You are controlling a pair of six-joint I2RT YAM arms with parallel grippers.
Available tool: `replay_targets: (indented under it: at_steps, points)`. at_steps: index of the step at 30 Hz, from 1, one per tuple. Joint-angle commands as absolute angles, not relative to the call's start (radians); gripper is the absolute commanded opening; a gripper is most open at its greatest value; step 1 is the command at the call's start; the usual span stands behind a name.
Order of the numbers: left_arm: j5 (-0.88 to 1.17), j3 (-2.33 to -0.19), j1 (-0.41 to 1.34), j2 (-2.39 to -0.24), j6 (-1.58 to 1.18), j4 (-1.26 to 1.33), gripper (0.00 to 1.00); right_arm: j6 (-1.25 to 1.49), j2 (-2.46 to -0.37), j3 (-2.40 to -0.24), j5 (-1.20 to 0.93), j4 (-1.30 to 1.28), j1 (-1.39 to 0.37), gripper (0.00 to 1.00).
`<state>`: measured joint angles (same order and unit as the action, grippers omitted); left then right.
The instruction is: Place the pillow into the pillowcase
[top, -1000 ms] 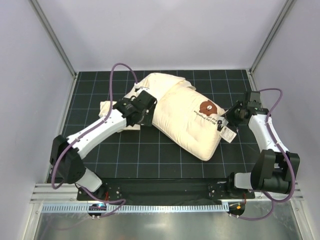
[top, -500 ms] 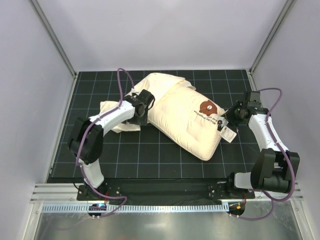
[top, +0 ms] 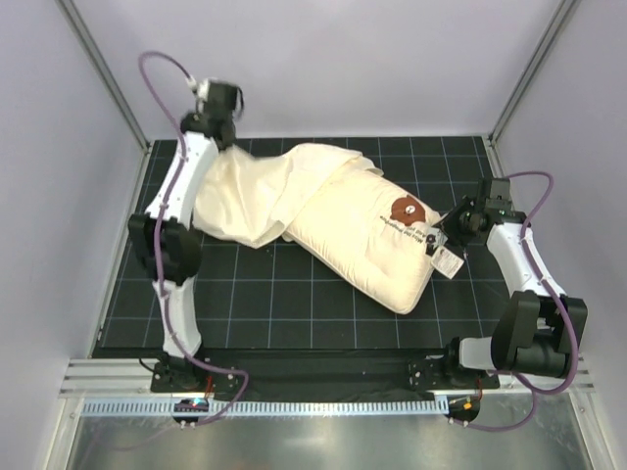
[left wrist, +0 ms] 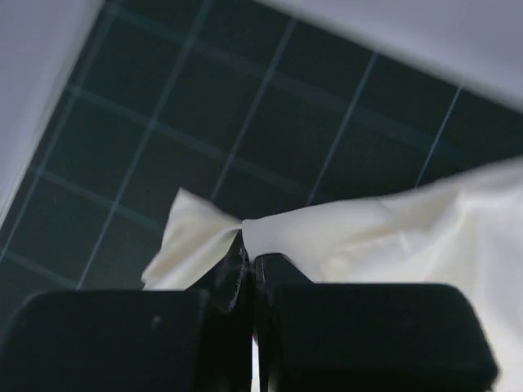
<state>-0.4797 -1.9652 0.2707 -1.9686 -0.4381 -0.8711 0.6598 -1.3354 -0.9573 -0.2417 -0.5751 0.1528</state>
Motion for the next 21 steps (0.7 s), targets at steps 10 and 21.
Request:
replay_targets:
  at_steps: [10, 21]
  points:
    - [-0.673, -2.085, 0.313, -1.975, -0.426, -0.747, 1.00, 0.641, -1.324, -0.953, -0.238, -0.485, 0.150, 0.04]
    - [-0.354, -1.485, 0.598, -1.701, -0.310, -0.502, 0.87, 0.624, -1.313, -0.956, -0.245, -0.500, 0.152, 0.04]
